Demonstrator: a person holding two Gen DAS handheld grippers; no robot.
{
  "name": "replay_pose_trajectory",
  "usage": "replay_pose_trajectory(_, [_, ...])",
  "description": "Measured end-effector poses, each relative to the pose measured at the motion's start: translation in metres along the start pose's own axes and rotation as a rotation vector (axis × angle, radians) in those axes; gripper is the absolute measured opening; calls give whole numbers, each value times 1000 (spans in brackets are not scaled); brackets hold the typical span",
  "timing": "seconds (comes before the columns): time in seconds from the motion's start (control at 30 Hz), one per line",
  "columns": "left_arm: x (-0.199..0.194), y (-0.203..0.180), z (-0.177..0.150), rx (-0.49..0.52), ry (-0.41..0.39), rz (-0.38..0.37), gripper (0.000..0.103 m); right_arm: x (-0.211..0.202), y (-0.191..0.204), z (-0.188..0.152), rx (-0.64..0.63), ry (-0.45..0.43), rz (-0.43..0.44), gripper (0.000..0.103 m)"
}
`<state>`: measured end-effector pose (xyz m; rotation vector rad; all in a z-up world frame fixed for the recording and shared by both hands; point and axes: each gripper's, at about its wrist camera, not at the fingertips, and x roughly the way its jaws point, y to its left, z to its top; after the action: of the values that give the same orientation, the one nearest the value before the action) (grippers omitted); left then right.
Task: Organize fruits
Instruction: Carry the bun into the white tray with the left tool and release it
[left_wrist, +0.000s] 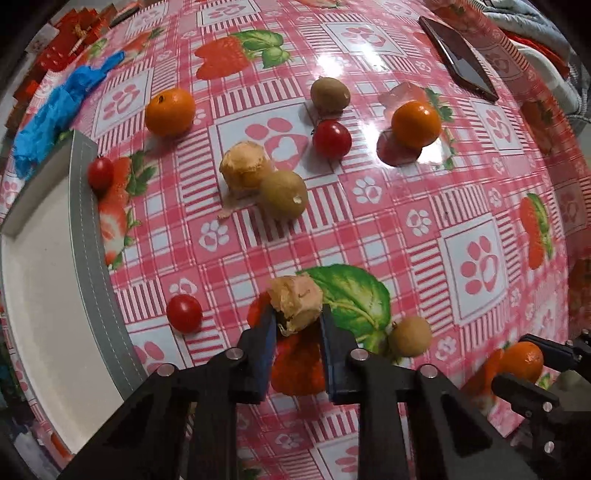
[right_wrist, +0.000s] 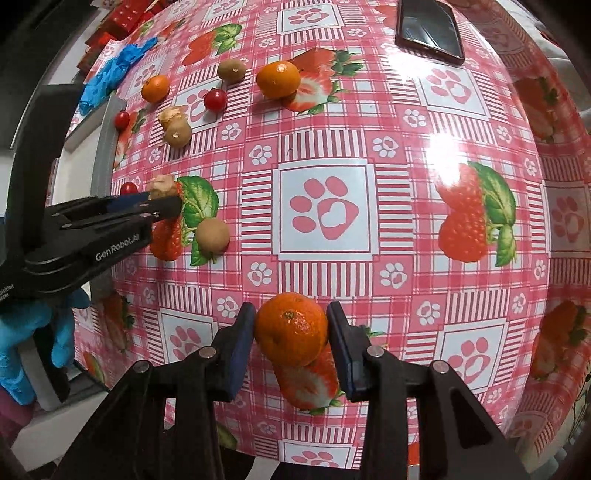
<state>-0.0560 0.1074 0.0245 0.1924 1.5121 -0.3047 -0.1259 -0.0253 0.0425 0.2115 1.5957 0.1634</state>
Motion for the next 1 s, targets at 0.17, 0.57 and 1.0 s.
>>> replay_pose_trajectory(0.17, [-31, 14, -13, -25, -50, -49, 23, -8, 2, -6, 4, -3, 6, 43])
replay_pose_trajectory(0.57, [-89, 62, -62, -108, -100, -71, 23, -31, 3, -10, 10, -12, -8, 43])
replay_pose_trajectory(1.0, [-99, 153, -106, -299, -122, -16, 23, -26, 94, 16, -171, -6, -17, 43])
